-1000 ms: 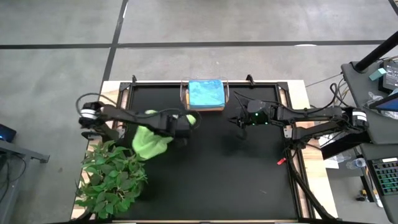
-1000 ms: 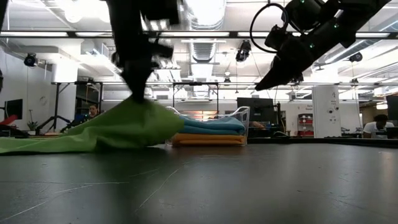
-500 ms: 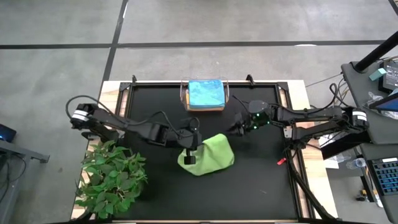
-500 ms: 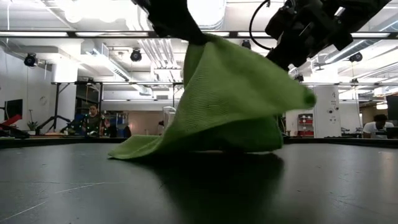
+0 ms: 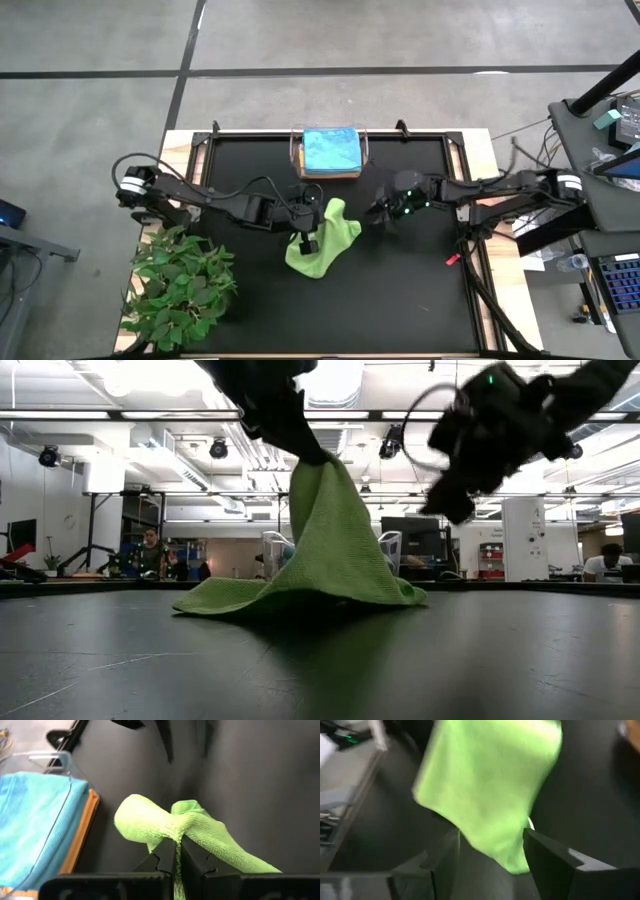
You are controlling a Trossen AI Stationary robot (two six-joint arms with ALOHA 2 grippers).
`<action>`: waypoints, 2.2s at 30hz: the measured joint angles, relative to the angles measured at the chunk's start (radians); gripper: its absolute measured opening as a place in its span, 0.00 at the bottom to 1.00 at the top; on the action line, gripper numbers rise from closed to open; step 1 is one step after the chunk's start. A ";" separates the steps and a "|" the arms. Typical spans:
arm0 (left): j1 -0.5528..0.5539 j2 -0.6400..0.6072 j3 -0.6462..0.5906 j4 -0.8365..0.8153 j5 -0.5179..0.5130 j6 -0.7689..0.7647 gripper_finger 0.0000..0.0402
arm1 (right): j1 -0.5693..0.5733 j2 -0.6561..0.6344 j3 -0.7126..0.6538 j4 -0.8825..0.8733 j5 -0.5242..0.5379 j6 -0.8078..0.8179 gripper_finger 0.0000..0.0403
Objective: Fold microfiber towels
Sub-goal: Fold the green microfiber cloth
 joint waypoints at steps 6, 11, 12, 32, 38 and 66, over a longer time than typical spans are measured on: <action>0.003 0.000 -0.031 0.020 -0.007 -0.052 0.00 | 0.042 0.153 -0.154 0.318 0.096 -0.042 0.52; 0.006 0.000 -0.032 0.027 -0.008 -0.069 0.00 | 0.046 0.256 -0.169 0.476 0.088 -0.048 0.51; 0.007 0.000 -0.032 0.030 -0.016 -0.070 0.00 | 0.046 0.276 -0.159 0.474 0.087 -0.055 0.51; 0.010 0.015 -0.032 0.073 -0.048 -0.079 0.00 | 0.108 0.490 -0.002 0.429 0.254 -0.105 0.47; 0.010 0.017 -0.034 0.072 -0.048 -0.144 0.00 | 0.111 0.508 -0.002 0.423 0.265 -0.153 0.25; 0.026 -0.054 -0.079 0.014 -0.044 0.006 0.45 | 0.120 -0.267 0.325 -0.332 0.274 -0.403 0.02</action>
